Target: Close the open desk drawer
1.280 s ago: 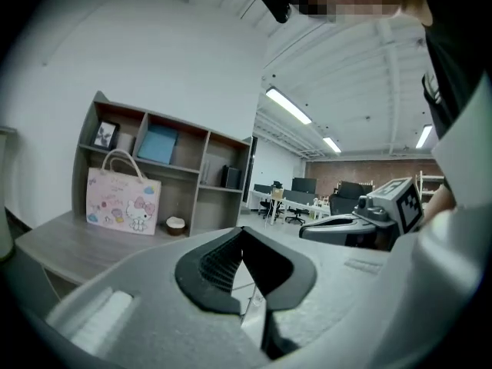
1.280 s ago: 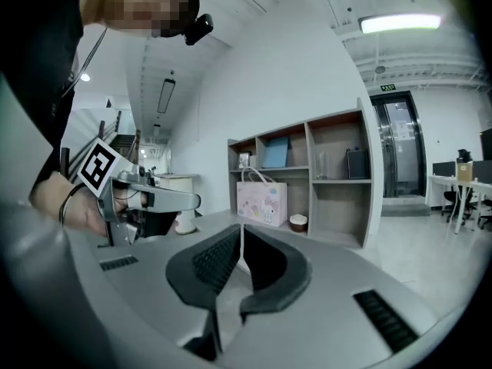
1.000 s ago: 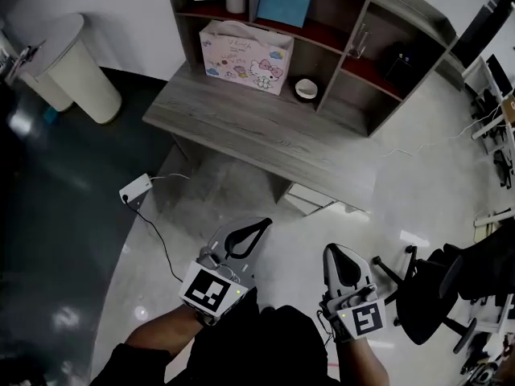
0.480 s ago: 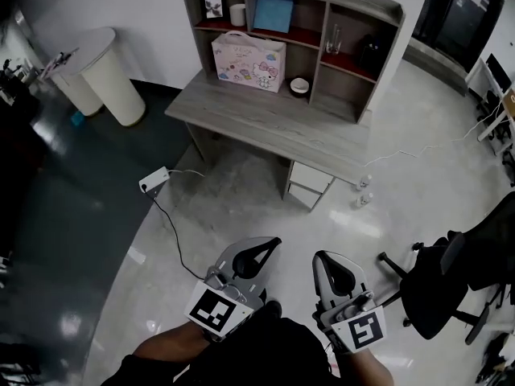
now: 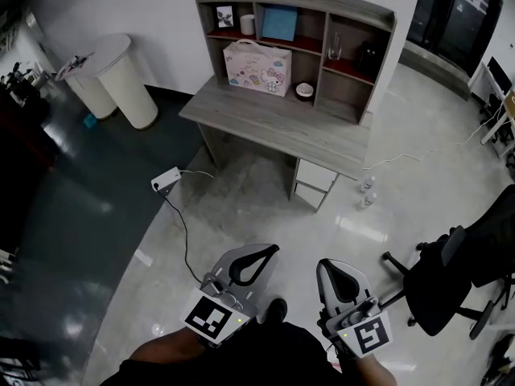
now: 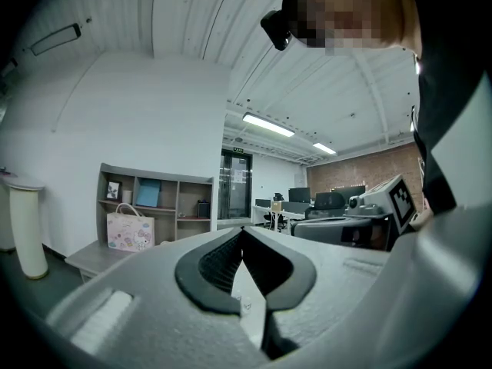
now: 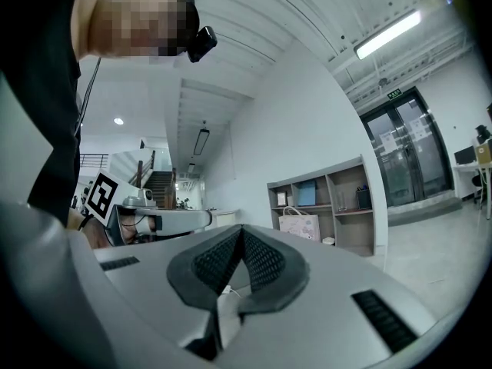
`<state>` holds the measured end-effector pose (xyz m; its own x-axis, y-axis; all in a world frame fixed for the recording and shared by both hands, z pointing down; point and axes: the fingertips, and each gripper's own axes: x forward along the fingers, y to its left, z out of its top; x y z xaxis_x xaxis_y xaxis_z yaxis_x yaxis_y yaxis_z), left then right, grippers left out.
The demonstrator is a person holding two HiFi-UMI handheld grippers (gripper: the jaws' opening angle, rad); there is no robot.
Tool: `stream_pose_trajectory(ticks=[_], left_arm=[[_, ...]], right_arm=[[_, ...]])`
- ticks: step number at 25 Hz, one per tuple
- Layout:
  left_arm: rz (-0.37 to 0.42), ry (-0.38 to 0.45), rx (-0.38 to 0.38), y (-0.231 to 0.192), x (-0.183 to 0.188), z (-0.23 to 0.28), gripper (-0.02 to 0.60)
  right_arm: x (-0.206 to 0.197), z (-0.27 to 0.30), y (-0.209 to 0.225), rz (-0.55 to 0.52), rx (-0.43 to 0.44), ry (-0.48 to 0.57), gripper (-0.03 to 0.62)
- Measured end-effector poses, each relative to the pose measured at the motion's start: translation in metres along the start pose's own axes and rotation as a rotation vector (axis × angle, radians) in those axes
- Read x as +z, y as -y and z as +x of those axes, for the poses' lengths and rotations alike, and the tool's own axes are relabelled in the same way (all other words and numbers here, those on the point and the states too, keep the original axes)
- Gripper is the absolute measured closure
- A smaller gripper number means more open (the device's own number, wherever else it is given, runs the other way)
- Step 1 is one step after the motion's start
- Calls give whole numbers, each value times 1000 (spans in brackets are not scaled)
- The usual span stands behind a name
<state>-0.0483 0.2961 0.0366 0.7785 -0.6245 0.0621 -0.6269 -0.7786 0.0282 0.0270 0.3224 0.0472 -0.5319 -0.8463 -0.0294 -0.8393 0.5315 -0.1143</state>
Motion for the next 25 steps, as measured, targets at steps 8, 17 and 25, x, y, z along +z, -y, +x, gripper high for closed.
stream_pose_trajectory(ticks=[8,17,25], left_arm=[[25,12,-11,-10,0,-11,574],[45,10,-11,-38,3,-17,574],[20,-6,-6,-54,-4,-20,574]], right_arm=[[10,14,-13,-72,-42,9,583],[3,30,-11,-36,-106,12,585],[-2,41,-13,-51,-120,-13,585]])
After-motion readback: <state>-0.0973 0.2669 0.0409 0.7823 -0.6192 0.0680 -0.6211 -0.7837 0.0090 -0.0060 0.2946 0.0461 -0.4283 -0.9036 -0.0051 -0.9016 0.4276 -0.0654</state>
